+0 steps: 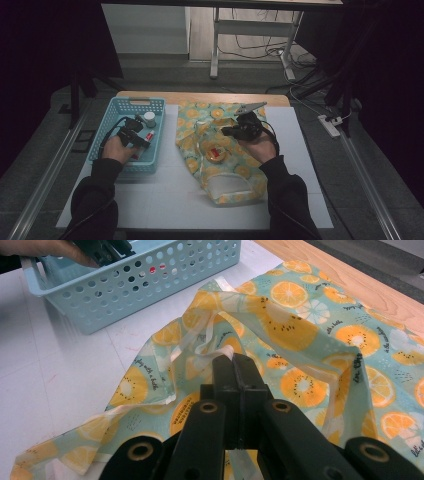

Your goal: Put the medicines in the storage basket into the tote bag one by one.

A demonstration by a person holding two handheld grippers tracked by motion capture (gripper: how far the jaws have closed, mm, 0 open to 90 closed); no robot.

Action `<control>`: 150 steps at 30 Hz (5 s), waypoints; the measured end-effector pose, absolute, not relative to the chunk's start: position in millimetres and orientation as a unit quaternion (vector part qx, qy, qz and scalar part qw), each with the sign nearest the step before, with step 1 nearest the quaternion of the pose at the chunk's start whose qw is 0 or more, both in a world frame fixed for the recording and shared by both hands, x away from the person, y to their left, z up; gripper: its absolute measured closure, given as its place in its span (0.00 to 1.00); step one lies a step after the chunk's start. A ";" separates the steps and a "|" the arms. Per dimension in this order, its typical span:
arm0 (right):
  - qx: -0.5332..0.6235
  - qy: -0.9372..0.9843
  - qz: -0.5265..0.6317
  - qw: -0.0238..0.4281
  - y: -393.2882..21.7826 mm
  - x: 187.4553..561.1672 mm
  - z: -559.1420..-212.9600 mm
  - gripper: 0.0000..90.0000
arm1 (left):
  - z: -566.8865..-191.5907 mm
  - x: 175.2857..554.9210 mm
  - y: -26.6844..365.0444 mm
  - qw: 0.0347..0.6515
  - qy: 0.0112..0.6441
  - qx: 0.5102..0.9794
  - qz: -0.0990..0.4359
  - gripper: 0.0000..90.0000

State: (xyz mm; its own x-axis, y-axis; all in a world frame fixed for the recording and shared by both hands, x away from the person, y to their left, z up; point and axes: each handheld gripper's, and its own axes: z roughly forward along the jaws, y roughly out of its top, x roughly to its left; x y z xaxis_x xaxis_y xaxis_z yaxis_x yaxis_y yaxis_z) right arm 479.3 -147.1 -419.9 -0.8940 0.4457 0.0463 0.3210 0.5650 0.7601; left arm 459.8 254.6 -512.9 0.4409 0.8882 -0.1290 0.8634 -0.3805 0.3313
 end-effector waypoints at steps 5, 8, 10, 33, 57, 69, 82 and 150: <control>0.217 0.881 0.413 0.075 -147.1 479.1 -419.7 1.00 | -512.5 459.9 254.9 0.176 0.532 0.828 0.036 0.80; 0.217 0.881 0.414 0.076 -147.3 479.1 -419.3 1.00 | -512.2 460.0 254.8 0.176 0.534 0.826 0.037 0.81; 0.217 0.881 0.413 0.076 -147.4 479.0 -419.2 1.00 | -511.9 460.1 254.6 0.174 0.535 0.826 0.038 0.81; 0.215 0.878 0.420 0.082 -148.3 477.6 -416.0 1.00 | -474.1 443.0 266.7 0.276 0.521 0.804 0.071 0.81; 0.217 0.874 0.427 0.081 -149.5 477.1 -414.1 1.00 | -430.1 408.9 229.5 0.344 0.436 0.829 0.071 0.81; 0.216 0.873 0.428 0.083 -149.5 477.0 -413.9 1.00 | -424.8 399.6 188.7 0.360 0.385 0.848 0.048 0.81; 0.216 0.872 0.432 0.084 -149.4 476.5 -412.8 1.00 | -431.2 402.9 138.9 0.358 0.342 0.868 0.020 0.81; 0.220 0.870 0.432 0.088 -148.6 477.6 -414.6 1.00 | -477.0 469.8 35.9 0.360 0.334 0.869 0.060 0.57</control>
